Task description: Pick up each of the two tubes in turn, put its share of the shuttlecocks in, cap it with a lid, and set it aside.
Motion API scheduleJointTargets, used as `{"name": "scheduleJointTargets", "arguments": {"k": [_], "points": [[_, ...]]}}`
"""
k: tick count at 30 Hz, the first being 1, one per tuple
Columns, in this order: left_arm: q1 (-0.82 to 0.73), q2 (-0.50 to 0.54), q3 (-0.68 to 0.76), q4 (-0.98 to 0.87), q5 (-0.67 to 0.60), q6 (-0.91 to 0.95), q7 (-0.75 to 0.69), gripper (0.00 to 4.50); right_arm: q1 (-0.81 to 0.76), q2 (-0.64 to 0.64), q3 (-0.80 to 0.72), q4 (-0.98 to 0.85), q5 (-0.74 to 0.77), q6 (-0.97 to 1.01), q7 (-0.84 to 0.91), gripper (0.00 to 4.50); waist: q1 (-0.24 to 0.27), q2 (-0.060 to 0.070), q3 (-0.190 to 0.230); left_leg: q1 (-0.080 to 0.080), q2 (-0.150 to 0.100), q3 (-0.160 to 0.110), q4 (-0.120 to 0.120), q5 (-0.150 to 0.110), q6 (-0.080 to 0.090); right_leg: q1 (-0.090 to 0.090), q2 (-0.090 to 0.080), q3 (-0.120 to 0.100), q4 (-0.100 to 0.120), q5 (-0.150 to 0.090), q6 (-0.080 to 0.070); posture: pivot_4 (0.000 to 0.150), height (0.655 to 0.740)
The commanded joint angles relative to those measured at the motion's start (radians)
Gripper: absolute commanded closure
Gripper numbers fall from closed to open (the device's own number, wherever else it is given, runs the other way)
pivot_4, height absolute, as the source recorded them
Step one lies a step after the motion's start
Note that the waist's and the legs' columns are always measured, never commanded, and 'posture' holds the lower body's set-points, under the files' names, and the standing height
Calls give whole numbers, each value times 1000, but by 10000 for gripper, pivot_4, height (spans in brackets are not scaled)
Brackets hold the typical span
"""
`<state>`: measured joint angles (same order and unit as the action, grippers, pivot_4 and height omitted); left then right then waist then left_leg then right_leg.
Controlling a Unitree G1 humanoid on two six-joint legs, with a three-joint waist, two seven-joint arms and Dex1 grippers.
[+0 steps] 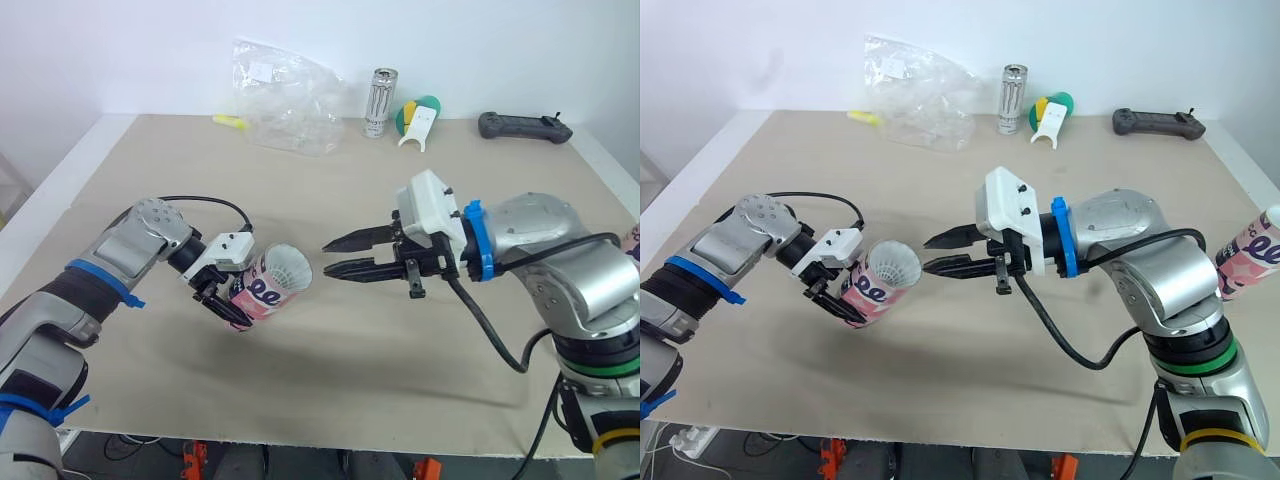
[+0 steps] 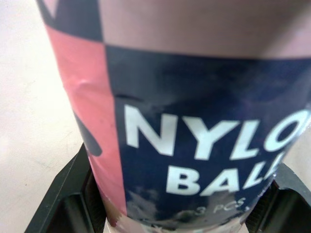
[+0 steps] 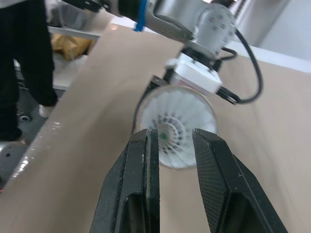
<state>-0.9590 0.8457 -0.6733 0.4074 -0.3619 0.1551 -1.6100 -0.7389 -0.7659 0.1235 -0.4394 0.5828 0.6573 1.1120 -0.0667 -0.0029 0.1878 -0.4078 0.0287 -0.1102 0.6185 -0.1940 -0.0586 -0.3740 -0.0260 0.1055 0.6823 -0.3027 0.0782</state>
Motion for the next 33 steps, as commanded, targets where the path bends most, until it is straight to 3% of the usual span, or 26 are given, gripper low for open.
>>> {"name": "scheduleJointTargets", "arguments": {"k": [1,4,5,8,9,14,17,19,23,25,27,30,33], "points": [[12,-7,-51,-18,13,11,-4,13207,4,22,-40,-17,3,-18,-45,31741,0,0,0,0,0,0,0,0,0,0,0,0,0,0,0,1500,7400],[7,-14,-52,-18,13,8,-4,13207,4,44,0,-29,4,1,-54,24823,0,0,0,0,0,0,0,0,0,0,0,0,0,0,0,1500,7400],[5,-18,-51,-16,13,7,-4,13207,7,44,19,-35,-5,-1,-46,18060,1,0,0,0,0,0,0,0,0,0,0,0,0,0,0,1500,7400],[-10,-38,-44,-15,3,12,-4,13207,-8,59,55,-17,-27,-6,-48,7439,3,0,0,0,0,0,0,0,0,0,0,0,0,0,0,1500,7400],[-16,-44,-41,-17,-4,19,-4,13207,-16,64,63,-7,-34,-11,-49,1816,4,0,0,0,0,0,0,0,0,0,0,0,0,0,0,1500,7400],[-44,-56,-24,-35,-43,44,-4,13207,-69,69,98,36,-51,-13,-4,323,16,-1,1,-1,0,0,0,0,0,-1,0,0,0,0,0,1500,7400],[-70,-62,-19,-46,-69,61,-4,13207,-122,87,112,89,-83,-38,7,7541,18,-4,3,-2,0,-1,0,0,0,-2,0,-1,0,0,0,1500,7400],[-74,-60,-24,-54,-74,62,-4,13207,-139,90,118,113,-112,-58,9,15868,17,-5,3,-6,0,-1,0,0,0,-6,0,-1,0,2,-3,1500,7400],[-68,-54,-29,-67,-77,70,-4,13207,-130,71,102,121,-116,-49,28,15868,17,-5,3,-14,0,-2,1,0,-1,-15,1,-2,2,5,-8,1500,7400],[-63,-48,-33,-75,-71,75,-4,13207,-116,59,78,114,-104,-46,34,20438,17,-5,3,-16,0,-2,1,1,-1,-17,1,-2,2,5,-8,1500,7400],[-59,-45,-34,-81,-69,80,-4,13207,-107,48,62,105,-93,-48,45,27890,17,-5,3,-17,0,-3,1,1,-1,-17,0,-4,2,5,-8,1500,7400],[-60,-49,-31,-83,-65,86,-4,13207,-99,34,46,97,-84,-52,56,42622,17,-5,3,-17,0,-3,0,1,-1,-17,0,-4,2,5,-9,1500,7400],[-61,-52,-28,-85,-62,92,-4,13207,-88,24,30,87,-72,-47,60,43914,17,-5,3,-17,0,-4,1,1,-2,-17,0,-5,2,5,-9,1500,7400]]}}
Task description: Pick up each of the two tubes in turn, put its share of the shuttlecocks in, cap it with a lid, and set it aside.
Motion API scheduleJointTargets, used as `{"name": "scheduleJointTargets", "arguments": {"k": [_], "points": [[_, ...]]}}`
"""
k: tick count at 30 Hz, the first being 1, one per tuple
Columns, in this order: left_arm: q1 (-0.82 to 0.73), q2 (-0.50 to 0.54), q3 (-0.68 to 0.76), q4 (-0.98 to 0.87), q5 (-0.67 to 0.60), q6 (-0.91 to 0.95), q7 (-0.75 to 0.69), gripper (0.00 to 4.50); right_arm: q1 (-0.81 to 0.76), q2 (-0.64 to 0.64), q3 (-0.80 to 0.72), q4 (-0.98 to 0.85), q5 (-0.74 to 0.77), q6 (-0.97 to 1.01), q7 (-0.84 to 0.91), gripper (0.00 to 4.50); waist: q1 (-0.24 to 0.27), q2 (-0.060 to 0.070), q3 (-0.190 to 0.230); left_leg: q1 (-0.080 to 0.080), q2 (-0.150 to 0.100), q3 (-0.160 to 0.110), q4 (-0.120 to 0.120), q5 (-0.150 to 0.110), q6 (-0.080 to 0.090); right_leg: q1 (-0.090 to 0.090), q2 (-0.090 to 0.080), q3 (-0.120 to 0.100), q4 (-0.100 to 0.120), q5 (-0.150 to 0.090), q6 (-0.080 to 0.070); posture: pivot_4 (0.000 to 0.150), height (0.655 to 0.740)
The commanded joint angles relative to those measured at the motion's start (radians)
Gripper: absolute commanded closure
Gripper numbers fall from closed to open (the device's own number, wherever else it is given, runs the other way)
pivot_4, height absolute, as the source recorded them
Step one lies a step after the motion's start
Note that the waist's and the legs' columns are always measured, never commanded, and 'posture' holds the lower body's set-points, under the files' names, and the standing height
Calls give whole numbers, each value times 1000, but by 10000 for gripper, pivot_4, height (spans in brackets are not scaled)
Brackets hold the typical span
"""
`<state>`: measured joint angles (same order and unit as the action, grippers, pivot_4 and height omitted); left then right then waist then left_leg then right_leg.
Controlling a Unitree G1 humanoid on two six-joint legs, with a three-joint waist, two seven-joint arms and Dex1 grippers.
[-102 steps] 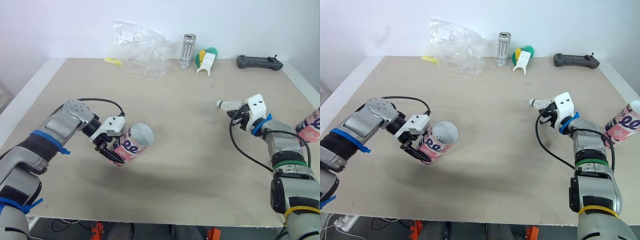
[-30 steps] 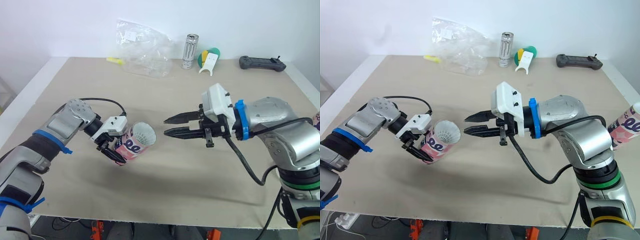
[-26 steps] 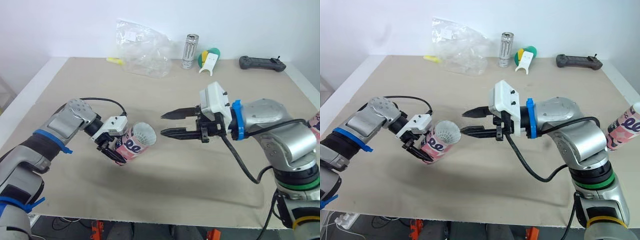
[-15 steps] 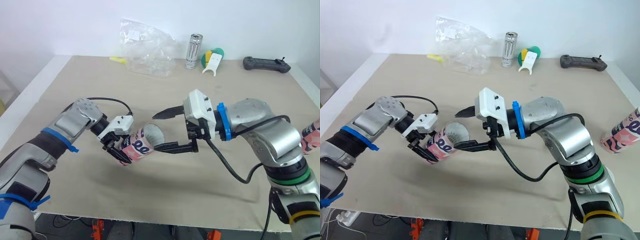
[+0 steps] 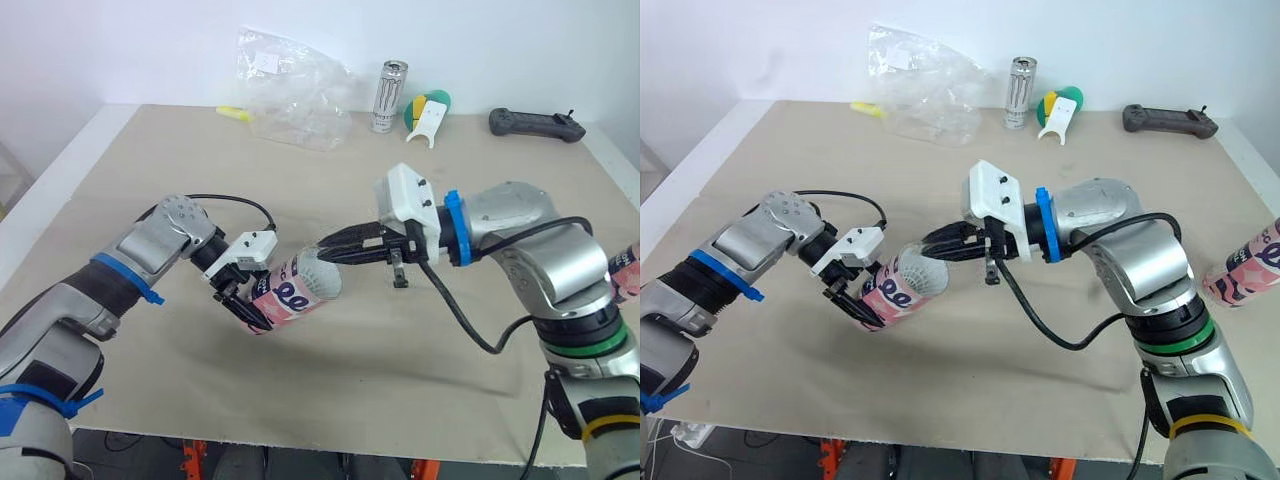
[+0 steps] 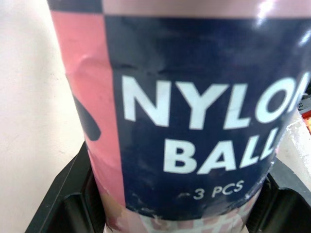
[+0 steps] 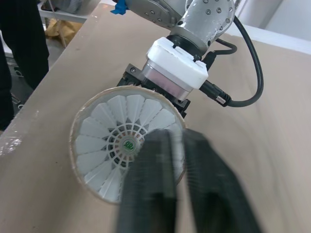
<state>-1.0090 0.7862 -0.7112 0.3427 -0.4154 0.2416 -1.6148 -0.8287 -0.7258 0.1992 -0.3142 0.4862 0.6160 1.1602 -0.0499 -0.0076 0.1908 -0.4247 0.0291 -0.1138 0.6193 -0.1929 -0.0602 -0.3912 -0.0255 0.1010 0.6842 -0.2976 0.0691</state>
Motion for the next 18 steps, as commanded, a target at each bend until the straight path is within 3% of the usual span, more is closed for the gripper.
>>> {"name": "scheduleJointTargets", "arguments": {"k": [1,8,18], "points": [[-10,8,10,-20,-7,6,0,13207,8,-20,-48,-49,31,-2,15,43914,0,0,0,0,0,0,0,0,0,0,0,0,0,0,0,1500,7400],[-13,5,7,-3,-2,-2,0,13207,21,2,34,-81,9,39,6,43914,0,0,0,0,0,-1,0,0,0,0,0,-1,0,0,0,1500,7400],[-10,-1,5,25,2,-27,0,13207,-102,52,305,77,-207,-53,124,43914,-4,0,0,0,0,-2,1,2,-3,0,0,-2,1,0,-1,1500,7400]]}}
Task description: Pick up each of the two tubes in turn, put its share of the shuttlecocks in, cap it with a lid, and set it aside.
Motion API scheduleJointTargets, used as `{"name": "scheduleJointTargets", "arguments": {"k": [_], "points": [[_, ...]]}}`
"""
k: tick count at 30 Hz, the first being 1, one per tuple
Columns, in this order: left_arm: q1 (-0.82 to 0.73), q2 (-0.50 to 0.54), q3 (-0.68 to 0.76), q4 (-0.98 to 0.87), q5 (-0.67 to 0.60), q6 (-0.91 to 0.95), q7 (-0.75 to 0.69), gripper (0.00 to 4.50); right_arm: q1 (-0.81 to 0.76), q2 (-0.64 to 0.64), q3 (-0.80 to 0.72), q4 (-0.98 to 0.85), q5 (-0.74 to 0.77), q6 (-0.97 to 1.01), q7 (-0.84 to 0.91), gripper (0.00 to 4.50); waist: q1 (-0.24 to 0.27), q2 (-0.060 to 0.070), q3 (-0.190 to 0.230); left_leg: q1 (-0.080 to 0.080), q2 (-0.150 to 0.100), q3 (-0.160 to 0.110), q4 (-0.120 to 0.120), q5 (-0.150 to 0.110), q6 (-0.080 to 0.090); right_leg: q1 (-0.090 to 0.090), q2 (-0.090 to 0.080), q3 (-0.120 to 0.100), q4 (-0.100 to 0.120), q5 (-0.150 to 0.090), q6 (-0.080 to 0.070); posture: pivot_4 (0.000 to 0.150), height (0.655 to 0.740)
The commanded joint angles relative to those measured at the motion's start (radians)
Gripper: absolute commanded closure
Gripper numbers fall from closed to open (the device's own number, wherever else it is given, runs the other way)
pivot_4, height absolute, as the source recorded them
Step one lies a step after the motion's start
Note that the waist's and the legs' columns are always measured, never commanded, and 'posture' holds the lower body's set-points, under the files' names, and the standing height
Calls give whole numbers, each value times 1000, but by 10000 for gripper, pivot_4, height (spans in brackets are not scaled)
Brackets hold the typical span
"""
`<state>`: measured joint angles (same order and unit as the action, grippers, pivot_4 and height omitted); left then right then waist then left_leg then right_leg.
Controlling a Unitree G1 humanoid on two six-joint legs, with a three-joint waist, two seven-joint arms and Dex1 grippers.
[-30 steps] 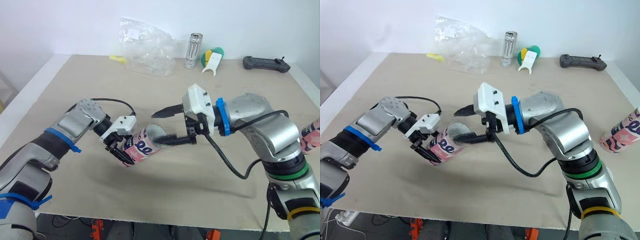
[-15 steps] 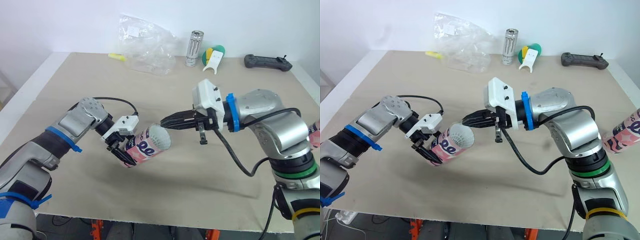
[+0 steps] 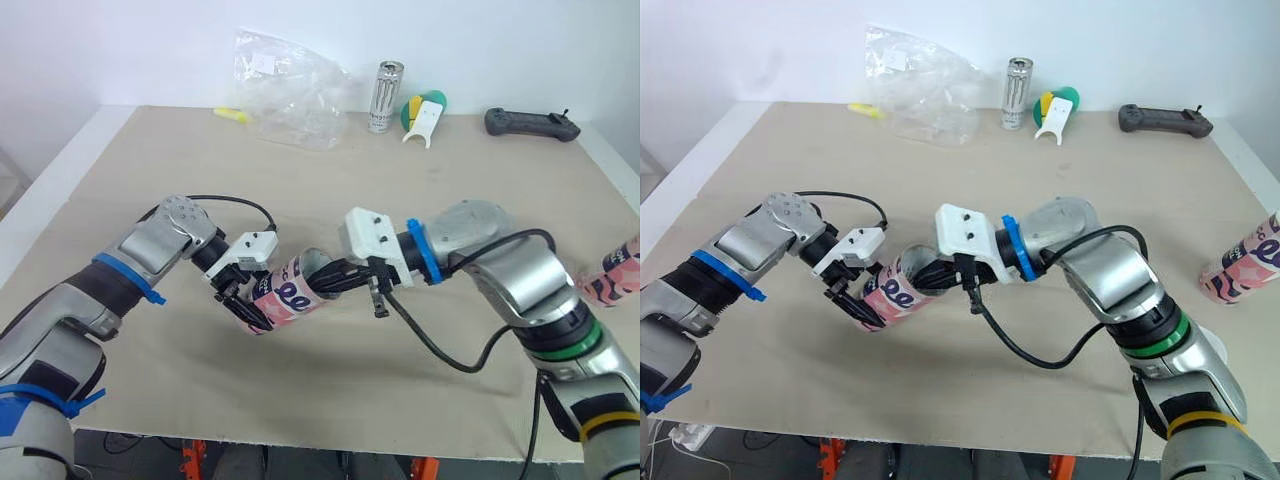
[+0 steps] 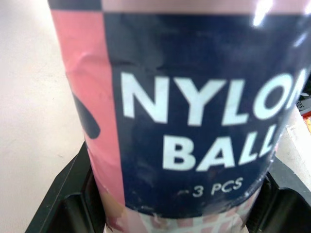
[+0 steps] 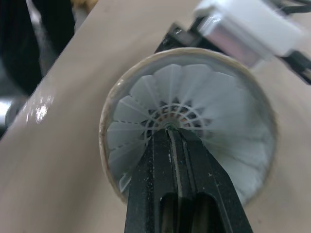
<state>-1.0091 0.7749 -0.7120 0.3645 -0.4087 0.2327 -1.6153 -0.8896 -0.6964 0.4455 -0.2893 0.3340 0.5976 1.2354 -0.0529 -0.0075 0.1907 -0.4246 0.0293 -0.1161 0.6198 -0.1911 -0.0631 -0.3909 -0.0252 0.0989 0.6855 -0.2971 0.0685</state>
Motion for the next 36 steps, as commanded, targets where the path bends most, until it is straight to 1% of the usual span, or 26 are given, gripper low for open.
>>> {"name": "scheduleJointTargets", "arguments": {"k": [1,4,8,11,15,20,25,28,31,32,34,36], "points": [[-9,9,6,5,-4,-19,1,13207,-71,46,86,97,-83,-55,62,43914,-2,0,0,0,0,0,0,0,0,0,0,0,0,0,0,1500,7400],[-5,9,7,5,-5,-20,1,13207,-164,128,165,235,-166,-132,107,43914,-12,0,0,1,0,0,0,2,-3,0,0,0,2,1,-1,1500,7400],[-2,11,7,2,-7,-18,1,13207,-216,203,181,320,-200,-176,137,43914,-20,0,0,1,0,-3,0,3,-5,0,1,-2,4,1,-1,1500,7400],[3,16,9,-5,-7,-14,1,13207,-237,253,177,365,-212,-196,154,43914,-25,0,0,2,0,-3,0,4,-6,0,1,-2,7,1,-1,1500,7400],[10,21,14,-14,-6,-9,1,13207,-234,260,153,368,-216,-202,179,43914,-26,0,0,4,0,-3,0,5,-7,0,1,-2,13,0,-2,1500,7400],[25,27,22,-25,-4,-6,1,13207,-252,149,18,300,-107,-135,281,43914,-23,0,0,4,0,-4,0,5,-6,-1,2,-2,13,0,-2,1500,7400],[39,27,33,-32,-4,-1,1,13207,-246,45,-69,238,-47,-73,314,43914,-22,-1,0,2,-1,-4,1,5,-6,-1,0,-3,13,-1,-2,1500,7400],[54,28,39,-27,7,-9,1,13207,-180,-46,-137,164,-13,-44,307,43914,-21,-1,0,3,0,-4,0,5,-6,-1,1,-3,13,-1,-2,1500,7400],[78,23,69,-35,11,-14,1,13207,-92,-123,-260,74,61,23,257,43914,-19,-1,1,2,-1,-4,0,5,-6,-1,0,-3,13,-1,-2,1500,7400],[87,15,91,-40,7,-12,1,13207,-56,-149,-306,46,83,46,235,43914,-21,-1,1,2,-1,-4,1,5,-6,-1,0,-3,12,-1,-1,1500,7400],[105,-34,180,-57,-34,-6,5,13207,40,-203,-416,-6,116,79,180,43914,-21,-1,1,2,-1,-3,1,5,-6,-1,0,-2,13,-1,-1,1500,7400],[114,-79,254,-89,-86,38,19,13207,115,-246,-491,-35,132,130,126,43914,-7,-1,1,2,-1,-3,1,5,-6,0,0,-3,12,-1,-1,1500,7400]]}}
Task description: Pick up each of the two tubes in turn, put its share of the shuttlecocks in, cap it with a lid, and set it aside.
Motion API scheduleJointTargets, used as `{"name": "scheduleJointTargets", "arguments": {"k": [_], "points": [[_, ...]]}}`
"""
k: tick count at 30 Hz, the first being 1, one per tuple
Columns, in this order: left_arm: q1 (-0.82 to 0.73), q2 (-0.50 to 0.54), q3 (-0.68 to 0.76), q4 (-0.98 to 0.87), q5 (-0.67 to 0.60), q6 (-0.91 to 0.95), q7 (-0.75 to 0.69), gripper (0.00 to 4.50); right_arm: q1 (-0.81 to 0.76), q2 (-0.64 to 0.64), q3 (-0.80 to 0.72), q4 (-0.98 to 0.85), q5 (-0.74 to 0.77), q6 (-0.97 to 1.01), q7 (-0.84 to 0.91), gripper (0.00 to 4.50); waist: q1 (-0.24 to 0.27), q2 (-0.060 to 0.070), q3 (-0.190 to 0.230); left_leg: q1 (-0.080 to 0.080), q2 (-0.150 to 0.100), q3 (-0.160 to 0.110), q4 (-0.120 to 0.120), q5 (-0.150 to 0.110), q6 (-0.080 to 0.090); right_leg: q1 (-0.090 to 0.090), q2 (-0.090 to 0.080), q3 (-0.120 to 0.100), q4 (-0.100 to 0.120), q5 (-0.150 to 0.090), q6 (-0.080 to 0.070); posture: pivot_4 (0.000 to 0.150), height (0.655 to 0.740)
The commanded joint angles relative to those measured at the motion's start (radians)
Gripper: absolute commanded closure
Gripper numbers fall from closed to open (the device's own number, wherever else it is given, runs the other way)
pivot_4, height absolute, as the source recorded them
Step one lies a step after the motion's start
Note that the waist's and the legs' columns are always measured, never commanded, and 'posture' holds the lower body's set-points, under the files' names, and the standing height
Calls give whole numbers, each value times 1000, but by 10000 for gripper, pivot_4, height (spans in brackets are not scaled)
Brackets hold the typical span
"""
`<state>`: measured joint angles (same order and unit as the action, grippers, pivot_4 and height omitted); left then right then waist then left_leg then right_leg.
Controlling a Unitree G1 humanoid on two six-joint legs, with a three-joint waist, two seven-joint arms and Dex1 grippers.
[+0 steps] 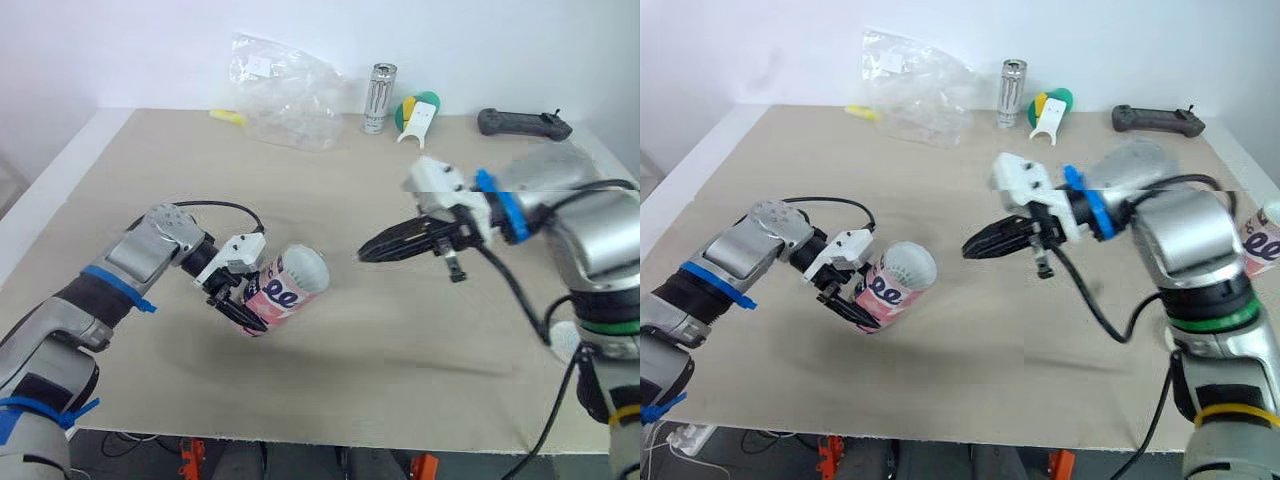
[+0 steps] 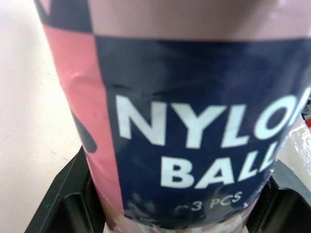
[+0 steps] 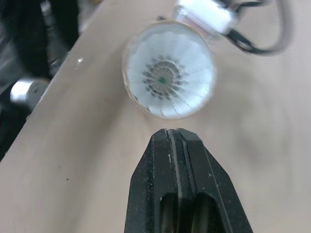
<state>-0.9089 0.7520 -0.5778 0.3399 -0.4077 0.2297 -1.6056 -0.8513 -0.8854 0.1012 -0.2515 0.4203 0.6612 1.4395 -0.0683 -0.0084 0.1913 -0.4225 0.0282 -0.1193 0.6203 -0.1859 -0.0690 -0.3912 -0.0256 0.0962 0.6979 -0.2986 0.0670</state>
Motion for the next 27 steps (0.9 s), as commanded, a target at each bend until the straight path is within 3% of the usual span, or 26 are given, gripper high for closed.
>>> {"name": "scheduleJointTargets", "arguments": {"k": [1,4,9,18,27], "points": [[20,-76,151,-82,-104,57,10,13207,122,-88,-173,-88,53,75,-81,43914,11,-1,1,-1,0,0,1,0,0,0,0,-1,0,-1,0,1500,7400],[32,-138,214,-104,-124,89,40,13207,272,-204,-230,-108,53,71,-44,35804,20,-2,1,-1,0,1,2,0,0,-1,0,-1,0,0,0,1500,7400],[51,-275,197,-53,-45,44,93,13207,420,-331,-265,54,3,-30,21,12797,18,-1,1,1,0,3,2,0,0,1,0,2,0,-1,2,1500,7400],[110,-523,172,106,114,-73,235,13207,414,-498,-140,404,-253,-396,58,12797,14,-1,1,0,0,8,8,0,0,1,0,8,-2,0,11,1500,7400],[142,-573,128,303,294,-345,287,13207,421,-531,-49,561,-401,-572,73,12797,19,1,0,4,-1,9,8,0,0,6,-1,10,-5,3,13,1500,7400]]}}
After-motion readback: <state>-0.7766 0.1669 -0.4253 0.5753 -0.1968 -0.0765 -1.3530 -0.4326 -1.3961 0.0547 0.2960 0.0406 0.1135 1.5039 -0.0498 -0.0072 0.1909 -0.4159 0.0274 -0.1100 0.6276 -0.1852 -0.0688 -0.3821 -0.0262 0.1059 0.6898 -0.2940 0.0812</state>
